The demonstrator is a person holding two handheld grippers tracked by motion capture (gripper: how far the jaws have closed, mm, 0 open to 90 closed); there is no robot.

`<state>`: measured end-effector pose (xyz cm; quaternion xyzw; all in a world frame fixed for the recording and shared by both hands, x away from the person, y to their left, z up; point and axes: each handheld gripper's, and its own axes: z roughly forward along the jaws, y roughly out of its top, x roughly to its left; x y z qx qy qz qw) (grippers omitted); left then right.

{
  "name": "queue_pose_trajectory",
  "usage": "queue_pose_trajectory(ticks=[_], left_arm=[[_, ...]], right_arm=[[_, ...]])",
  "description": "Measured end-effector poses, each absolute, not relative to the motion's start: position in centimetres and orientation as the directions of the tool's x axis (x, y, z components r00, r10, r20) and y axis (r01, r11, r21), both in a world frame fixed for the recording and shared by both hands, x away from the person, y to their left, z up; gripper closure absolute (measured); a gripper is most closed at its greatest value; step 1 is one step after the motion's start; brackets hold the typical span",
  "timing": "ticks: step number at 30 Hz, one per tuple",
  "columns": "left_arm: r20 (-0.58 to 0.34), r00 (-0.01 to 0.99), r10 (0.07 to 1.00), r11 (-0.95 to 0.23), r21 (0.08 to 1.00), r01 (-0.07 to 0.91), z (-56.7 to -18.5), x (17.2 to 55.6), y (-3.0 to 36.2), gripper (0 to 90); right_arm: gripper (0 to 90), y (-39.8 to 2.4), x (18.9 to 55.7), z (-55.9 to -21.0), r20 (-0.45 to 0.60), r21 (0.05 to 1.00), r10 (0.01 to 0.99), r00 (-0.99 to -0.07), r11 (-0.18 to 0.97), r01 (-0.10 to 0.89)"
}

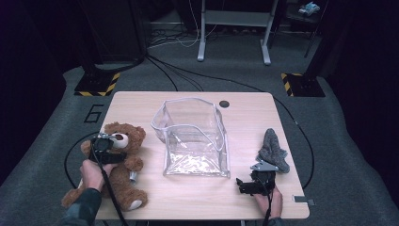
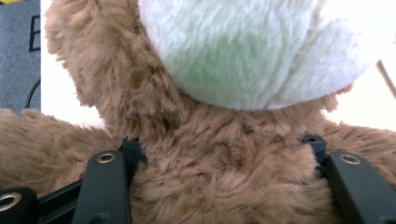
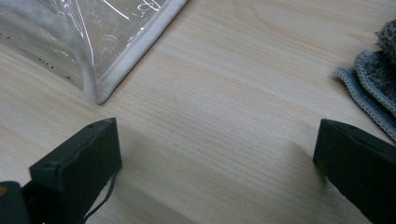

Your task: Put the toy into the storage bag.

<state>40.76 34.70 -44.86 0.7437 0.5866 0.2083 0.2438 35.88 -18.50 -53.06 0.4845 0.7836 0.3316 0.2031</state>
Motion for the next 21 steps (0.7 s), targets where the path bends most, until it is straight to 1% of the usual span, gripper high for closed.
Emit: queue_pose_trajectory(ticks=[5, 10, 15, 21], left_arm=[[0.013, 0.179, 0.984, -0.142, 0.667, 0.731, -43.9, 40.4, 35.1, 42.6], [0.014, 0.163, 0.987, -0.122, 0.723, 0.680, -42.9, 40.2, 34.9, 43.5], [-0.006, 0.172, 0.985, -0.104, 0.775, 0.624, -41.8, 40.3, 35.0, 44.6], [-0.022, 0.177, 0.984, -0.088, 0.804, 0.588, -40.8, 40.7, 34.7, 44.9]], right_arm=[[0.0, -18.5, 35.9, -53.1, 0.003, 0.716, 0.894, -0.449, 0.311, 0.625], [0.1, -18.5, 35.9, -53.1, 0.002, 0.716, 0.894, -0.448, 0.312, 0.625], [0.1, -18.5, 35.9, -53.1, -0.002, 0.715, 0.894, -0.448, 0.314, 0.625], [0.2, -18.5, 35.9, -53.1, -0.003, 0.715, 0.894, -0.448, 0.315, 0.624]])
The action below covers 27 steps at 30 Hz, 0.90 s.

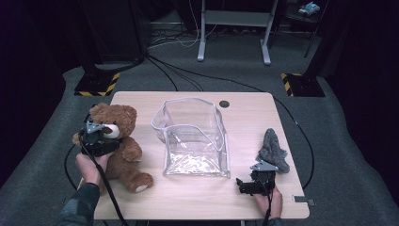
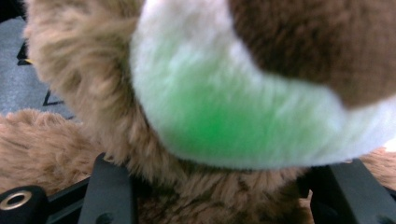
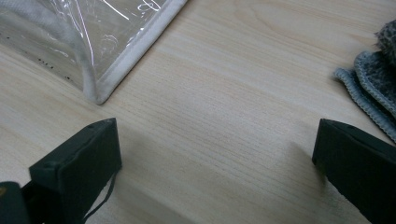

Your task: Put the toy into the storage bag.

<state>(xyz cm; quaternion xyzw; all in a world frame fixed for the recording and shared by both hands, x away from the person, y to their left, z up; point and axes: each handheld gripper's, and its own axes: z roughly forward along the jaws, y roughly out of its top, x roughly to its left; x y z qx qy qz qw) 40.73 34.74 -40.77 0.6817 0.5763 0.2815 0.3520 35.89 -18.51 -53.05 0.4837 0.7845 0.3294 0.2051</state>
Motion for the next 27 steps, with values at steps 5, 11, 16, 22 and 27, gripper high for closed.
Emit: queue_pose_trajectory(ticks=[5, 11, 16, 22, 27], left_arm=[[-0.026, 0.176, 0.984, -0.080, 0.819, 0.568, -40.0, 41.3, 34.5, 44.9], [-0.017, 0.176, 0.984, -0.084, 0.830, 0.551, -39.0, 41.9, 34.2, 45.4], [-0.020, 0.159, 0.987, -0.068, 0.846, 0.529, -38.0, 42.5, 34.3, 45.6], [-0.007, 0.155, 0.988, -0.074, 0.859, 0.506, -36.5, 43.0, 34.3, 45.8], [0.004, 0.151, 0.989, -0.079, 0.864, 0.498, -35.4, 43.6, 34.3, 45.9]], right_arm=[[0.3, -18.5, 35.9, -53.1, -0.005, 0.717, 0.895, -0.446, 0.314, 0.623], [0.3, -18.5, 35.9, -53.1, -0.005, 0.718, 0.895, -0.445, 0.313, 0.622], [0.3, -18.5, 35.9, -53.1, -0.006, 0.718, 0.895, -0.445, 0.314, 0.621], [0.3, -18.5, 35.9, -53.1, -0.006, 0.718, 0.896, -0.445, 0.314, 0.621], [0.3, -18.5, 35.9, -53.1, -0.007, 0.718, 0.896, -0.445, 0.314, 0.621]])
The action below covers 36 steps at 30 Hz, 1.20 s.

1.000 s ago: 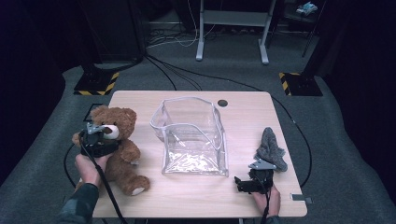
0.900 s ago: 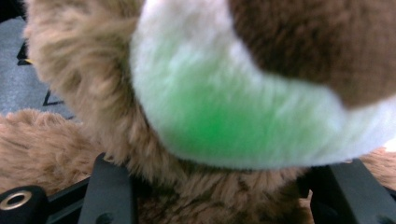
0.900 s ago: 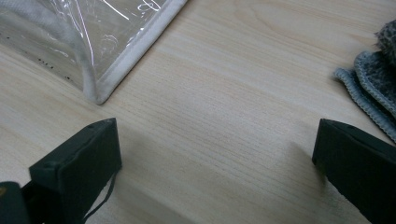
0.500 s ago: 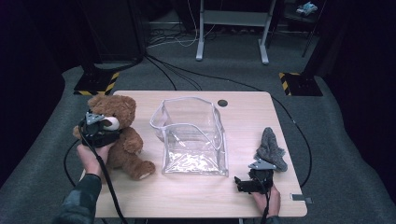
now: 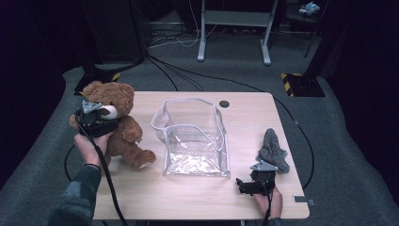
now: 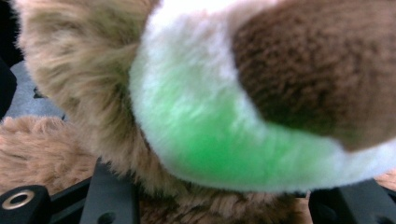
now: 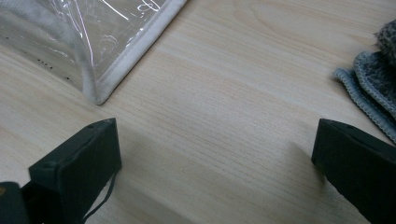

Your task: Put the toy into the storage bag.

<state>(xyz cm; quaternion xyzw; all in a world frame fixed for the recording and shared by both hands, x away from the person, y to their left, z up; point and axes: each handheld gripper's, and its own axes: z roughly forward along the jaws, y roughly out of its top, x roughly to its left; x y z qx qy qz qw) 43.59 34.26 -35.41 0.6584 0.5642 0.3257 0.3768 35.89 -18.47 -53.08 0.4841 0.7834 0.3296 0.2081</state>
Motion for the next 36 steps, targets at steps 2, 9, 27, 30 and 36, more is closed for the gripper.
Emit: queue_pose_trajectory(ticks=[2, 9, 27, 30, 36], left_arm=[[0.008, 0.149, 0.989, -0.081, 0.867, 0.492, -35.0, 43.8, 34.3, 45.9], [0.023, 0.142, 0.990, -0.088, 0.879, 0.469, -33.3, 44.8, 34.1, 45.9], [0.061, 0.119, 0.991, -0.106, 0.898, 0.426, -28.8, 46.7, 33.8, 45.6], [0.071, 0.112, 0.991, -0.111, 0.901, 0.419, -27.9, 46.9, 33.8, 45.6], [0.083, 0.100, 0.992, -0.116, 0.909, 0.401, -26.1, 47.3, 33.9, 45.6]], right_arm=[[0.3, -18.5, 35.9, -53.1, -0.007, 0.718, 0.896, -0.444, 0.314, 0.622], [0.3, -18.5, 35.9, -53.1, -0.007, 0.718, 0.896, -0.445, 0.314, 0.621], [0.3, -18.5, 35.9, -53.1, -0.006, 0.718, 0.896, -0.445, 0.313, 0.621], [0.3, -18.5, 35.9, -53.1, -0.008, 0.718, 0.895, -0.446, 0.315, 0.620], [0.3, -18.5, 35.9, -53.1, -0.007, 0.720, 0.896, -0.444, 0.313, 0.620]])
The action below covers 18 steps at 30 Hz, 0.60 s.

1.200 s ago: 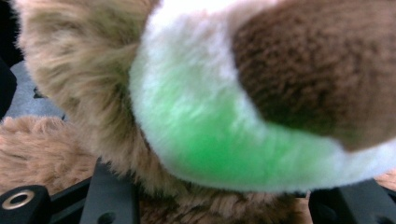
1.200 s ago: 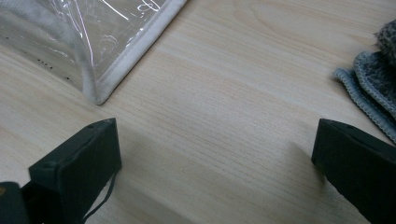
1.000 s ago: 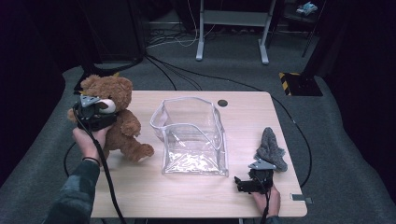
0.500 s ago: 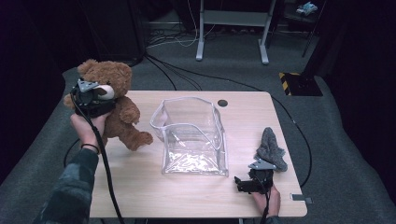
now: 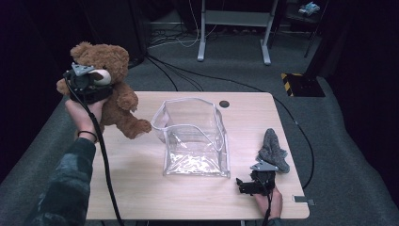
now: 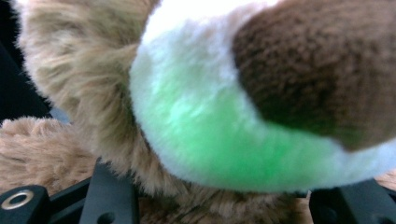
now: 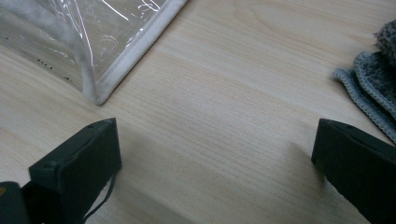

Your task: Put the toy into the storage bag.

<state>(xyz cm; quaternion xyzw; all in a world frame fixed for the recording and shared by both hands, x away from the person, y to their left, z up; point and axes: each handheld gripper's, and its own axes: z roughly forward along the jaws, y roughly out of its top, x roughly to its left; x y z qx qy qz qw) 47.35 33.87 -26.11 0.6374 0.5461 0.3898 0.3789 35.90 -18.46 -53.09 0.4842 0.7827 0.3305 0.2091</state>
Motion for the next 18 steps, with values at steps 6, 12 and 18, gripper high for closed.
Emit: queue_pose_trajectory(ticks=[6, 12, 18], left_arm=[[0.097, 0.088, 0.991, -0.123, 0.917, 0.378, -24.6, 47.7, 33.6, 45.5], [0.098, 0.092, 0.991, -0.125, 0.925, 0.358, -23.1, 48.1, 32.9, 45.5], [0.105, 0.111, 0.988, -0.138, 0.928, 0.347, -22.1, 48.5, 31.6, 45.5]], right_arm=[[0.4, -18.5, 35.9, -53.1, -0.009, 0.721, 0.896, -0.445, 0.314, 0.618], [0.4, -18.5, 35.9, -53.1, -0.006, 0.720, 0.896, -0.443, 0.312, 0.620], [0.4, -18.5, 35.9, -53.1, -0.008, 0.721, 0.896, -0.444, 0.312, 0.618]])
